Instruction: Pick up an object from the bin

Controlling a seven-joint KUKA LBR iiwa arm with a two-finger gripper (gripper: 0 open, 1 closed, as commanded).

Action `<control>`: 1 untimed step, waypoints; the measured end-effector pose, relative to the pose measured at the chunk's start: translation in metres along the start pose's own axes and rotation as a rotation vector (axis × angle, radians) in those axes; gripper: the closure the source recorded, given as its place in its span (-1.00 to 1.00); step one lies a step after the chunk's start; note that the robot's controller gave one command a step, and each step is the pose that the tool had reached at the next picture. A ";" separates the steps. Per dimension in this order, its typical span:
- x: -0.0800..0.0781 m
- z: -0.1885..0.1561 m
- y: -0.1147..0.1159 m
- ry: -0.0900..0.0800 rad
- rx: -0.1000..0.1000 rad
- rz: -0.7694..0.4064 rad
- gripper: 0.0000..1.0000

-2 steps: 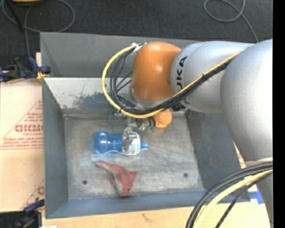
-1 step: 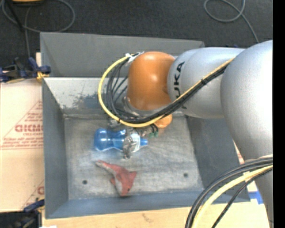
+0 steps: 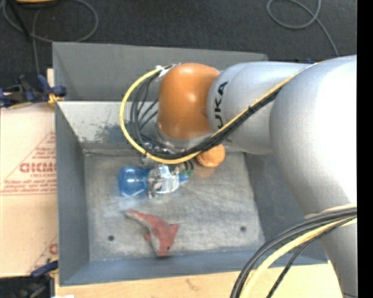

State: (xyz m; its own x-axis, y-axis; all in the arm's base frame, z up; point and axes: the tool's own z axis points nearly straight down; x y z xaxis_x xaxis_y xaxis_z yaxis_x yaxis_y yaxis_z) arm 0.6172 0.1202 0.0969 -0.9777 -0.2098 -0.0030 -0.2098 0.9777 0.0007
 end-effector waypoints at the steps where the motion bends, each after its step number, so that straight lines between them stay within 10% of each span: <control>1: 0.000 0.000 0.000 0.000 0.000 0.001 1.00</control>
Offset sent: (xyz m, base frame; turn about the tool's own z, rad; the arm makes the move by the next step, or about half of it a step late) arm -0.0061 0.0058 0.1339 0.0765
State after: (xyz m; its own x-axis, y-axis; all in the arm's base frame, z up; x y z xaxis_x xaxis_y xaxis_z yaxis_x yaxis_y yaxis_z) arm 0.6172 0.1202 0.0969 -0.9779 -0.2091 -0.0030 -0.2091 0.9779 0.0009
